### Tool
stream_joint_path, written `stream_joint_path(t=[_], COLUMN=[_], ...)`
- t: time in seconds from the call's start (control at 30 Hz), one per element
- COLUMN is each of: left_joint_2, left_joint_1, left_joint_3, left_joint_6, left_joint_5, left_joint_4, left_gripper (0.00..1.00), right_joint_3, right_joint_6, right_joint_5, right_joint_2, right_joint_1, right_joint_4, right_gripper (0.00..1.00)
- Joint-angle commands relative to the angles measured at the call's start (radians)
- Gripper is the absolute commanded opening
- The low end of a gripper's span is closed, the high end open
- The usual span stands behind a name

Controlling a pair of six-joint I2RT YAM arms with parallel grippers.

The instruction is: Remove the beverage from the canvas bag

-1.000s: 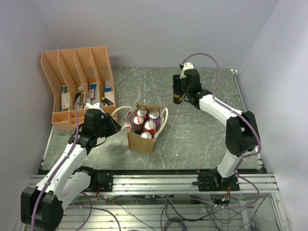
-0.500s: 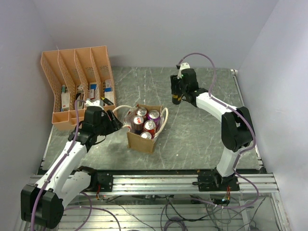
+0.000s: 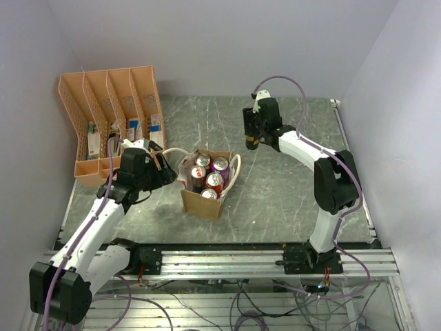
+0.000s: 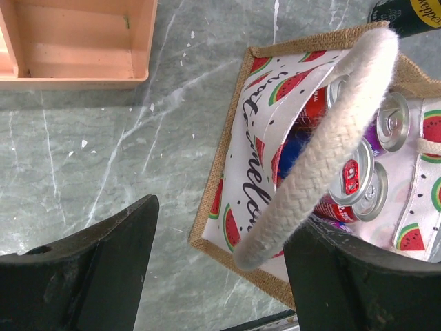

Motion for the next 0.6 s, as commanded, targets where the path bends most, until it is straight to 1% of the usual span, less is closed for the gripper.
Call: stream_joint_path(t=[0.0, 0.1, 0.27, 0.4, 0.57], left_joint_2=[0.014, 0.031, 0.057, 0.081, 0.159], left_joint_1=[-0.007, -0.007, -0.007, -0.007, -0.007], left_joint_3=[0.048, 0.072, 0.079, 0.121, 0.224], left_joint_6=[0.038, 0.063, 0.077, 0.117, 0.198], left_joint_5=[-0.008, -0.003, -0.003, 0.001, -0.055], left_joint_4=[-0.025, -0.027, -0.022, -0.035, -0.142], left_gripper=[0.81, 0.81, 0.77, 0.77, 0.76], right_joint_3=[0.033, 0.033, -0.048, -0.089, -0.148], right_joint_6=[-0.020, -0.016, 0.001, 0.027, 0.069], right_joint_5=[0.041, 0.051, 0.019, -0.050, -0.121], right_joint_2=[-0.032, -0.073, -0.223, -0.344, -0.467], right_joint_1=[-0.004, -0.004, -0.002, 0.000, 0.037], right_joint_4=[-0.014, -0.060, -0.069, -0.104, -0.124], right_gripper=[0.66, 0.78, 0.92, 0.95, 0.95])
